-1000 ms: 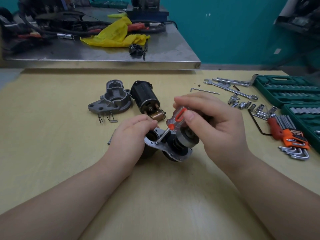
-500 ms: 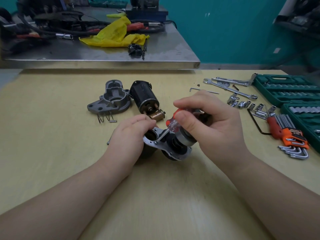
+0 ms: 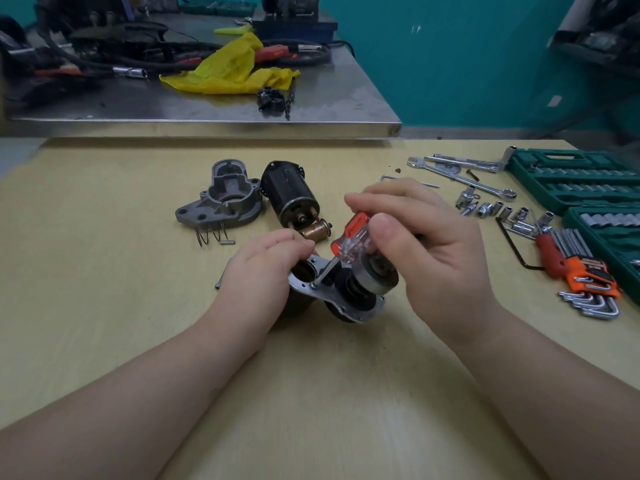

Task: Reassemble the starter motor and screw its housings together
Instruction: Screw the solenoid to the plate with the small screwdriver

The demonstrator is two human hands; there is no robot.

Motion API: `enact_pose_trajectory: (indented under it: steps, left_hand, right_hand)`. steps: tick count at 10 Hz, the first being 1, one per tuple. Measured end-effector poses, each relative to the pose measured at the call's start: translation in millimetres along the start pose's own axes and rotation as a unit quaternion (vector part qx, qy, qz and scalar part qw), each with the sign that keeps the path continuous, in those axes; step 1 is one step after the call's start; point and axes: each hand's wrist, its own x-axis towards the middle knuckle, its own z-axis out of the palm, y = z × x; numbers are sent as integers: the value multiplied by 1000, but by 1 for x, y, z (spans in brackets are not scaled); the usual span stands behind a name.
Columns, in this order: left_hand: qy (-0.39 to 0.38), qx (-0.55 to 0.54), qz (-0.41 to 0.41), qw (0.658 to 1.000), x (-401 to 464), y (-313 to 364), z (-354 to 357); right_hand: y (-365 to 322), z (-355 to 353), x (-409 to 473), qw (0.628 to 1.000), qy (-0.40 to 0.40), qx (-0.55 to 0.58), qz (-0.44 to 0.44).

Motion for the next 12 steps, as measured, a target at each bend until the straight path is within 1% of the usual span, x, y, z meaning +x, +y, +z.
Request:
enact_pose_trajectory:
  steps: [2,3,5,7,8,10,11,12]
  left_hand:
    - [7,-8,8,1000,-2,2,0]
    - [6,-11,7,1000,-2,3,0]
    - [-4,7,17,1000,-2,3,-1]
    - [-6,-29,-2,1000,-2,4,0]
    - [12,-3,-10,1000,1,3,-1]
    - [9,24,13,1000,0,2,-1]
    - [-1,-18,6,1000,-1,2,0]
    - [9,14,-7,1000,0,3,0]
  right_hand:
    - [3,0,-2,1000,0,-14,7]
    - [2,2,-1,1000,2,-2,1]
    - [4,1,-2,1000,12,-25,-1]
    - [-1,3,-1,1000,5,-12,3]
    - [0,-1,-3,1000,1,-15,7]
    - [-1,3,0,1000,10,-24,7]
    - [-1,2,-1,1000,9,-10,7]
    - [-1,-1,-1,1000,-4,-6,5]
